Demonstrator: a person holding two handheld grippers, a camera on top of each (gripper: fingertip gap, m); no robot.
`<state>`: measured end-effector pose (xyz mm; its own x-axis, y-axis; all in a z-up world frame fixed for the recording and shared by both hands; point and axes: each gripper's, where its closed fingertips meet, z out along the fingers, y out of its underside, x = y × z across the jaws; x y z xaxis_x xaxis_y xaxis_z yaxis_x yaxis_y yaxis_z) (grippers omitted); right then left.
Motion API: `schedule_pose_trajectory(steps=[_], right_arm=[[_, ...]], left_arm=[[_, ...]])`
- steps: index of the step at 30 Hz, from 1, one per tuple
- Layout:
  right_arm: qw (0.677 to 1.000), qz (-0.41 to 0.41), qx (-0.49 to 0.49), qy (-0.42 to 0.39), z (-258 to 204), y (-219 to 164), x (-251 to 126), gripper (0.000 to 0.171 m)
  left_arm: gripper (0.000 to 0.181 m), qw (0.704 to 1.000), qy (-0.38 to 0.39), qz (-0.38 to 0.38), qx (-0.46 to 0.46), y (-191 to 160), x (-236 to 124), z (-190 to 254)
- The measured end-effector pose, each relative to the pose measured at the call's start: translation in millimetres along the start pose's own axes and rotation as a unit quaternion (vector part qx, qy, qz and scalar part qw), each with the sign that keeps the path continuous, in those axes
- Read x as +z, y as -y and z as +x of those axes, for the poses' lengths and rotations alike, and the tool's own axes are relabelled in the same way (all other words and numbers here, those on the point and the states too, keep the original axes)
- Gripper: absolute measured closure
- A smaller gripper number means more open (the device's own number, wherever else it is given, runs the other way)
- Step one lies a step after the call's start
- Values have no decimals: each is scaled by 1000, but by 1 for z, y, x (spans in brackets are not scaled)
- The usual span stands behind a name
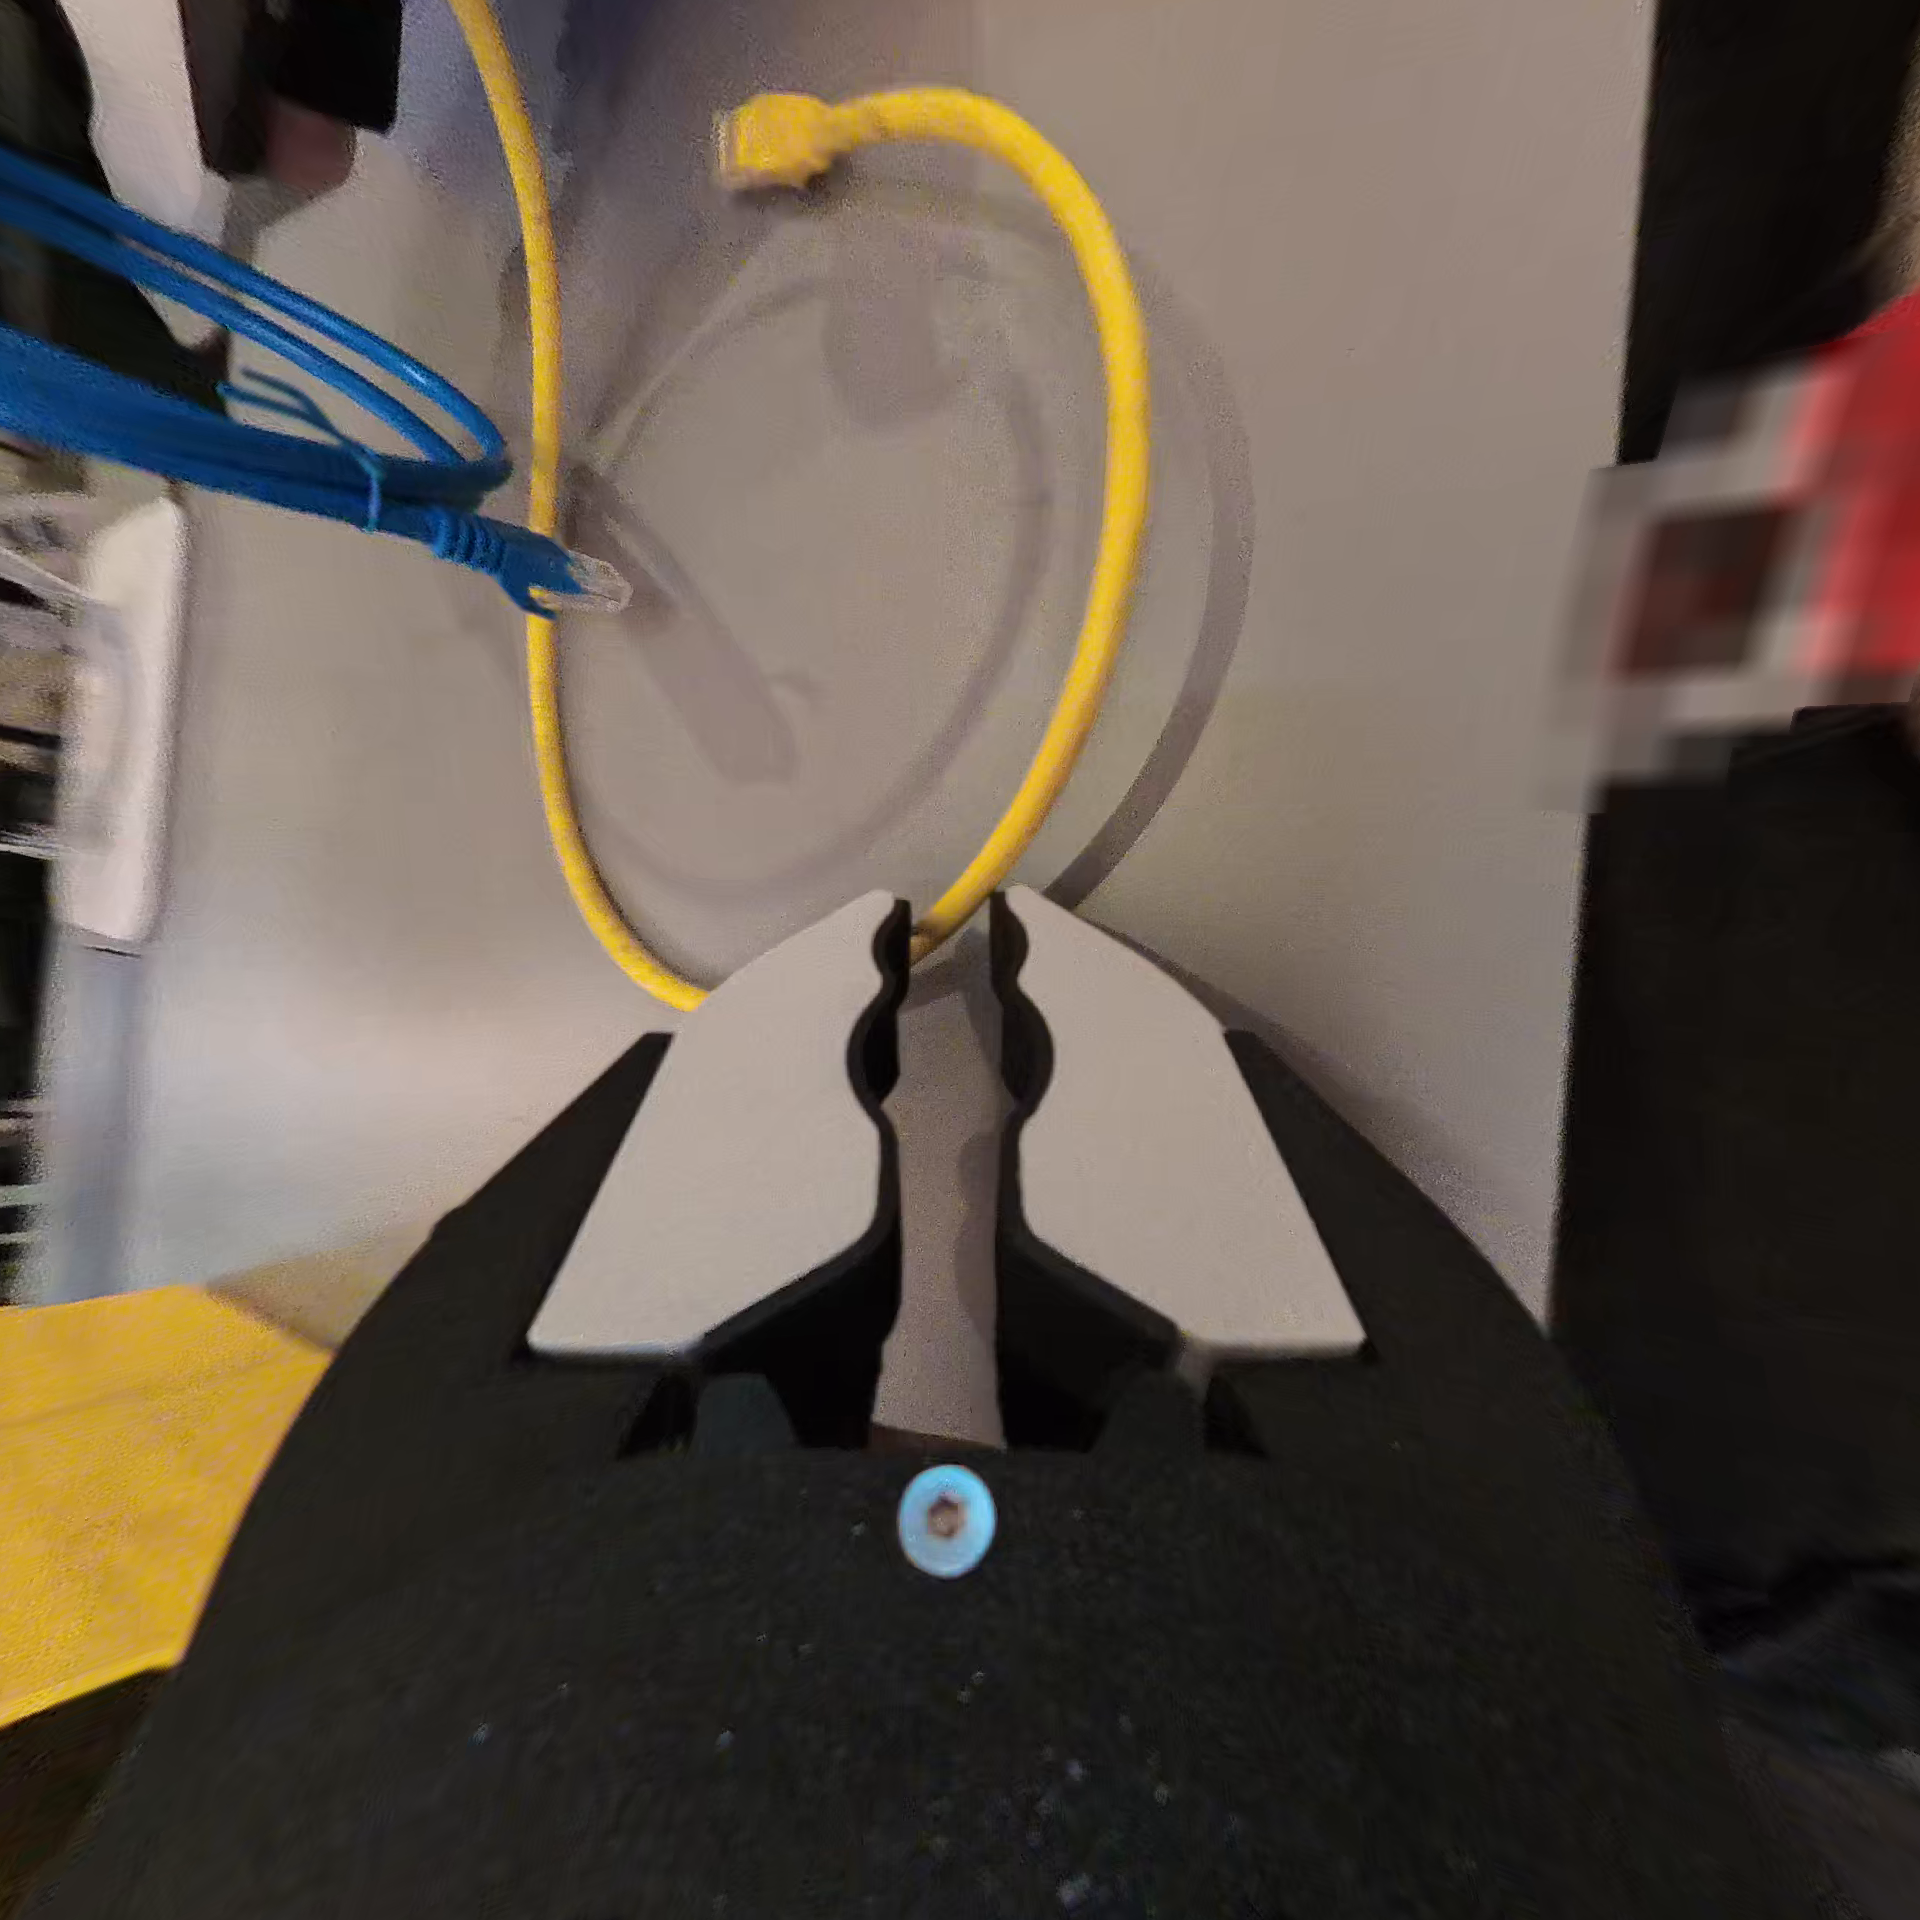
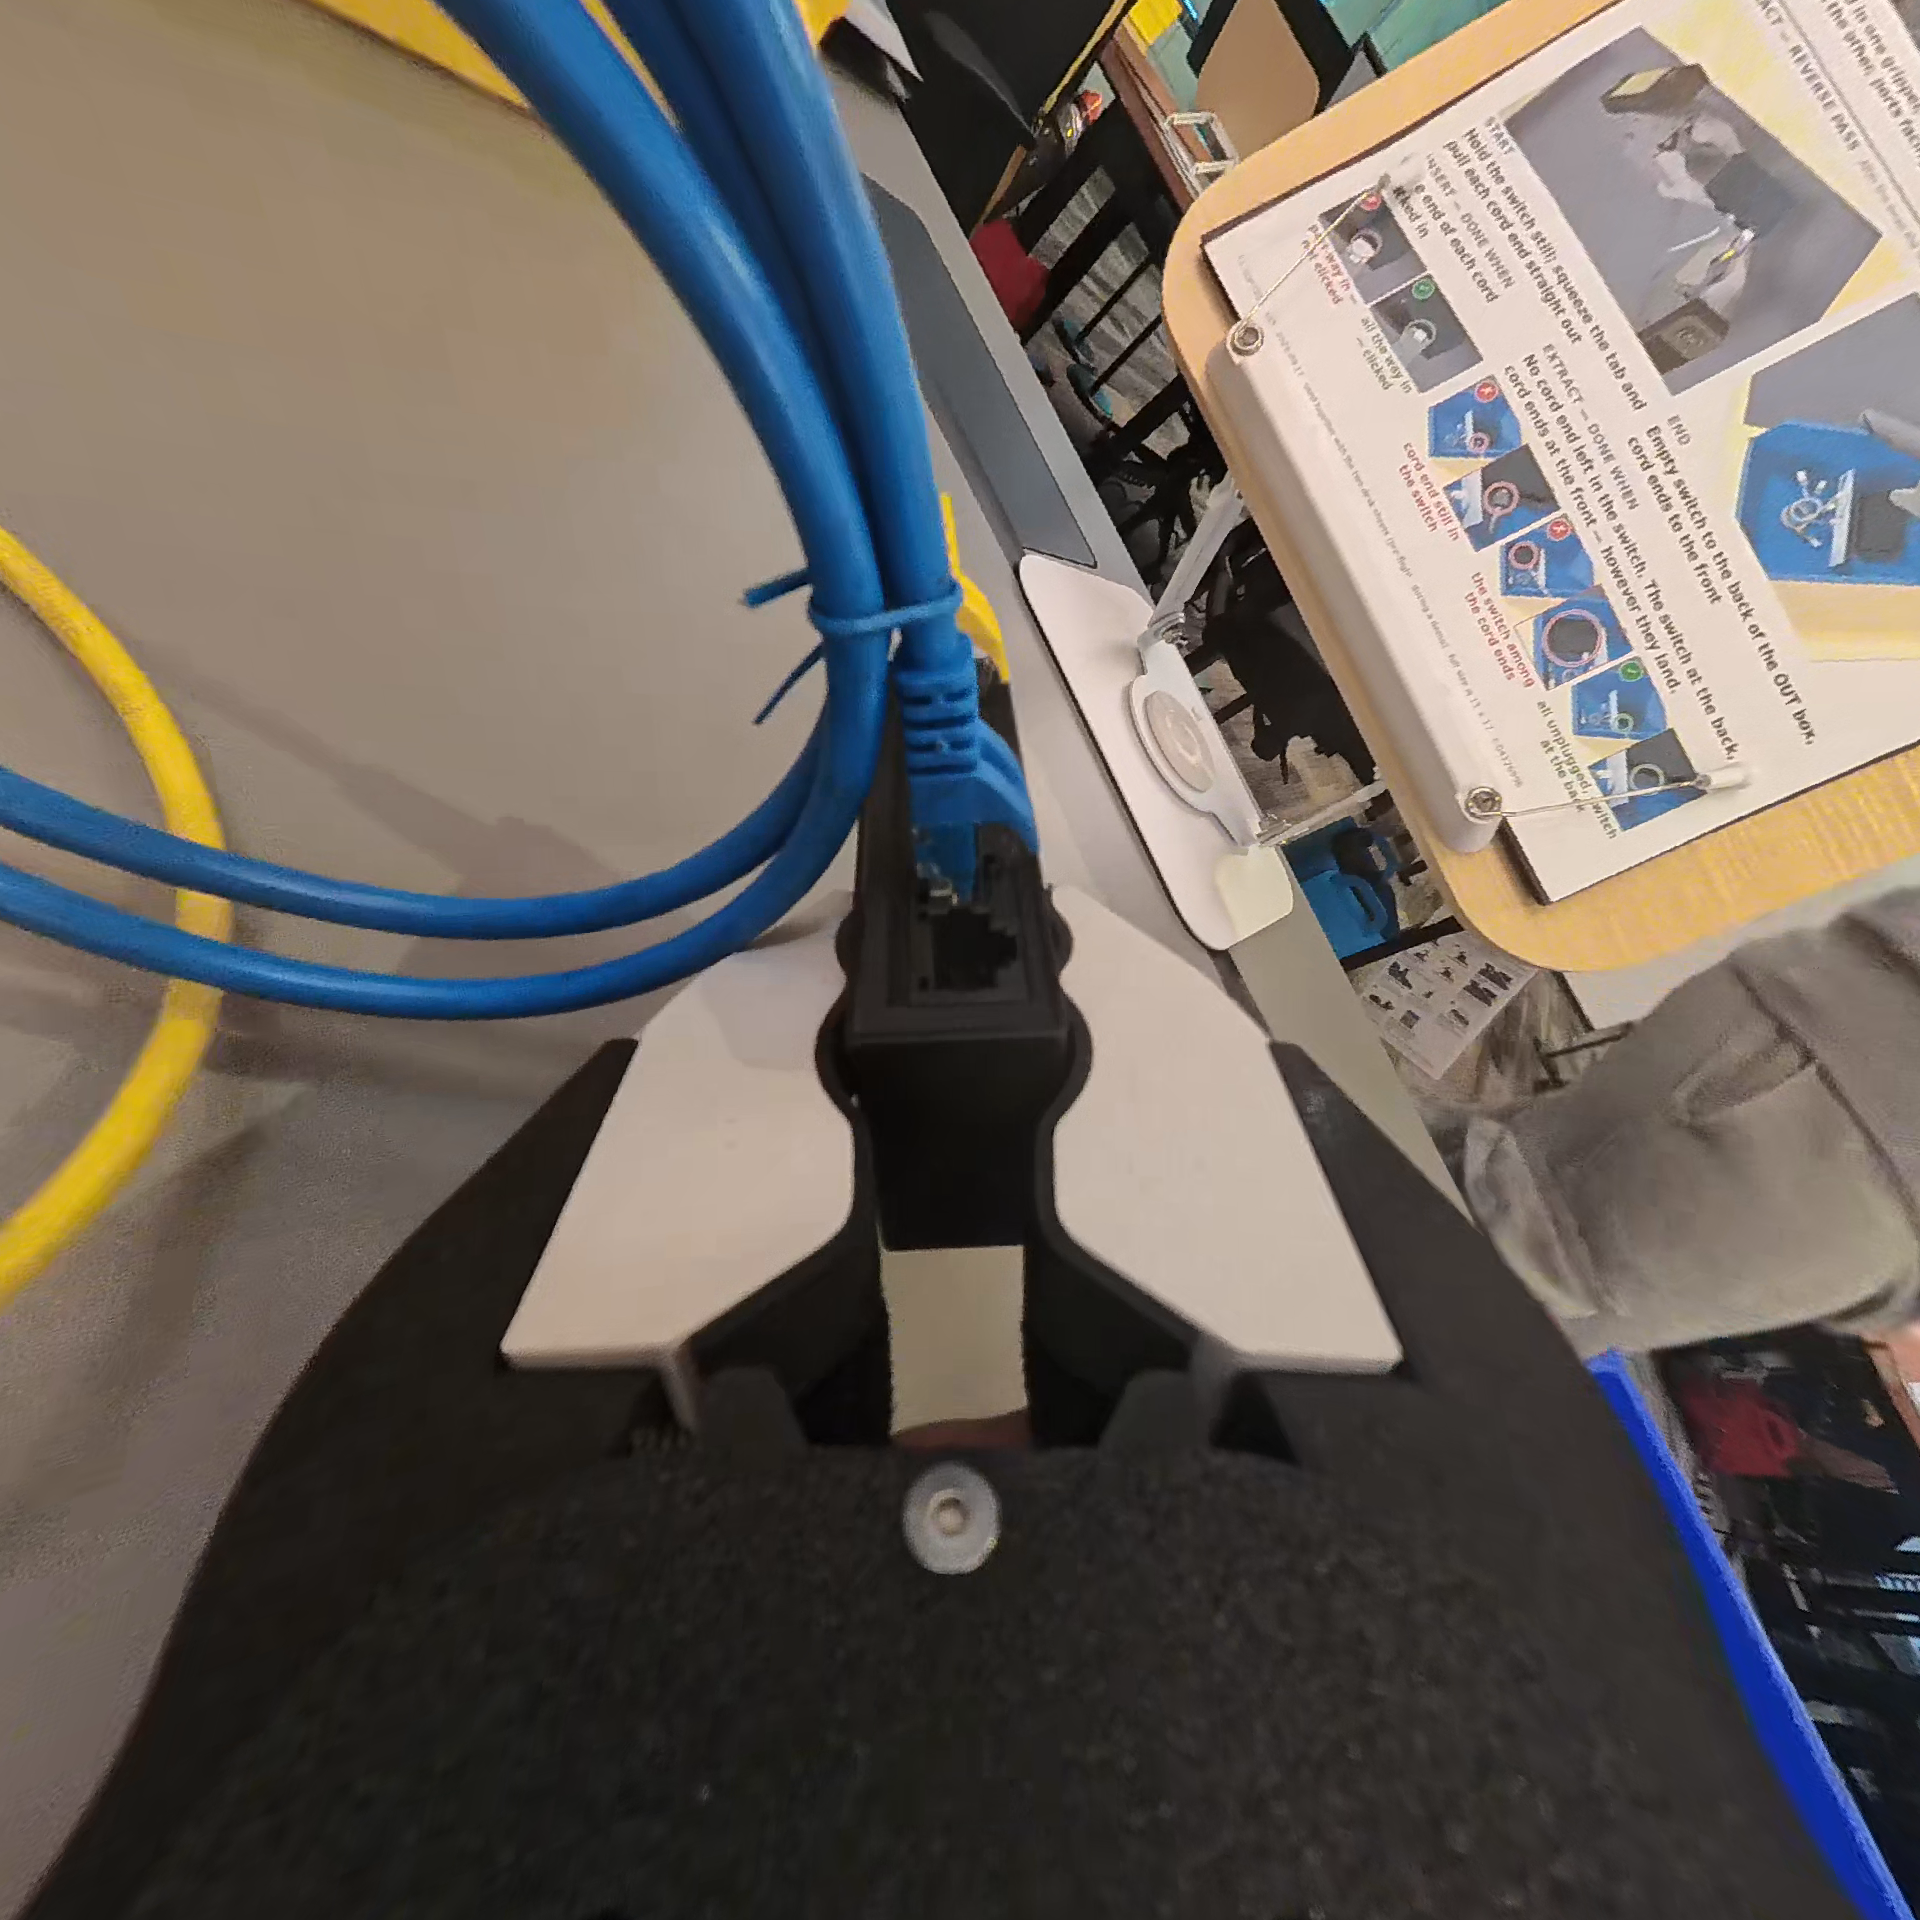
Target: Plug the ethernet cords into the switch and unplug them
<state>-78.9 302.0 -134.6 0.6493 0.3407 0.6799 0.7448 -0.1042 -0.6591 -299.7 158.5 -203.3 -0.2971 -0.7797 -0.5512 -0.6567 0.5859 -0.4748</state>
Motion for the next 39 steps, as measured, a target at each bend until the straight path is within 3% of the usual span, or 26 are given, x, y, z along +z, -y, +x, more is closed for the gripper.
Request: schedule_pose_trajectory(steps=[5,9,15,18,21,24,27,34,38,39], right_arm=[[1000,-5,-21,-8,-1,0,-2,142],[1000,-5,-12,0,-4,-1,-1,142],[1000,-7,-10,6,-7,-4,0,142],[1000,-6,-7,11,-9,-4,1,142],[1000,-9,-10,14,-11,-6,2,142],[1000,-10,-12,13,-11,-6,2,142],[1000,-9,-5,17,-11,-6,2,141],[1000,-9,-7,23,-14,-5,2,142],[1000,-10,-10,23,-14,-4,1,142],[1000,-9,-11,21,-13,-4,0,142]], left_arm=[[151,970,-71,122,-197,27,-28,-10],[151,924,-35,199,-324,21,-62,-51],[151,829,147,152,-518,-80,-115,-144],[145,776,256,52,-574,-155,-146,-177],[144,719,344,-93,-596,-220,-173,-178],[119,695,322,-128,-630,-236,-167,-161],[117,675,291,-136,-665,-246,-151,-148],[127,632,212,-141,-732,-262,-117,-140],[131,646,179,-191,-717,-269,-113,-139],[146,649,172,-206,-711,-271,-115,-138]])
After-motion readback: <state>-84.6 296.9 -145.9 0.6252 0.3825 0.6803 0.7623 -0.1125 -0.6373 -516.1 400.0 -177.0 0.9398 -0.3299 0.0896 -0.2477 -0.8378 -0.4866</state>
